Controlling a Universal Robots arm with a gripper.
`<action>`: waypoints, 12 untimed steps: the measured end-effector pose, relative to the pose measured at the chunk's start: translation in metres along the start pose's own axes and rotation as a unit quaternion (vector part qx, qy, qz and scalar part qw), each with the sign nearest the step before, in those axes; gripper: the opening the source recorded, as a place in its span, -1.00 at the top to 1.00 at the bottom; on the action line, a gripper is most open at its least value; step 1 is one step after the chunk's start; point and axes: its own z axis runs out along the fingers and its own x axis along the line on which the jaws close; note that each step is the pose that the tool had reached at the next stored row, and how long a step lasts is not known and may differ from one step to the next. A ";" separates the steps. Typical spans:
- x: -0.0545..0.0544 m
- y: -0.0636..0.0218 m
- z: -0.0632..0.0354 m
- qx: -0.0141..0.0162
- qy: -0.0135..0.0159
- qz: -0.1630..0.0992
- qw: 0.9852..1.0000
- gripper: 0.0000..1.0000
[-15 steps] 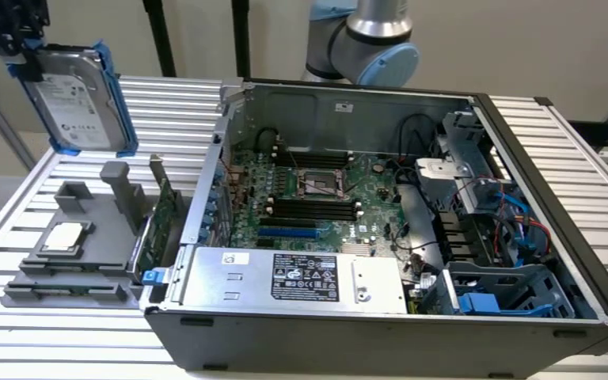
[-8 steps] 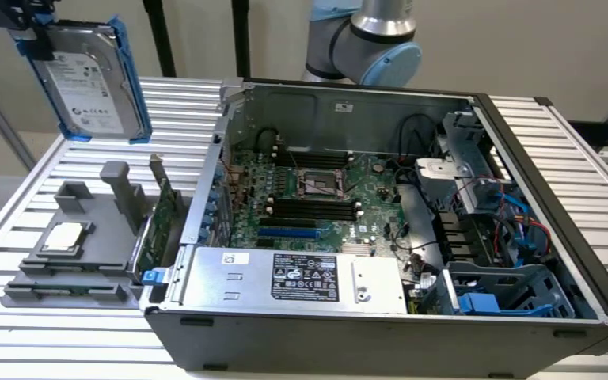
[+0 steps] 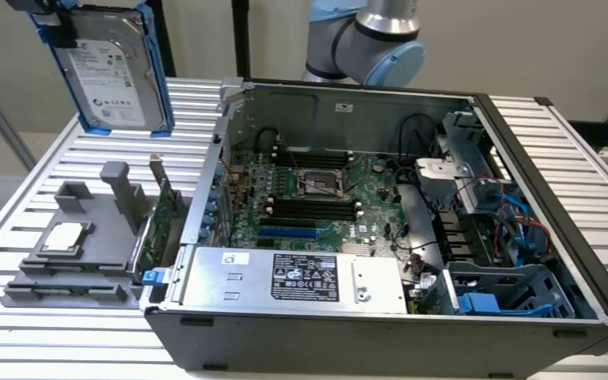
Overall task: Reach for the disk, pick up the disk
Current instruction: 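Pick up the disk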
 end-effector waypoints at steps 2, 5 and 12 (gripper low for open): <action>0.002 -0.0090 -0.0010 0.000 -0.001 0.000 1.000 0.36; 0.006 -0.0226 -0.0027 0.000 -0.002 0.000 1.000 0.36; 0.014 -0.0543 -0.0061 0.000 -0.005 0.000 1.000 0.36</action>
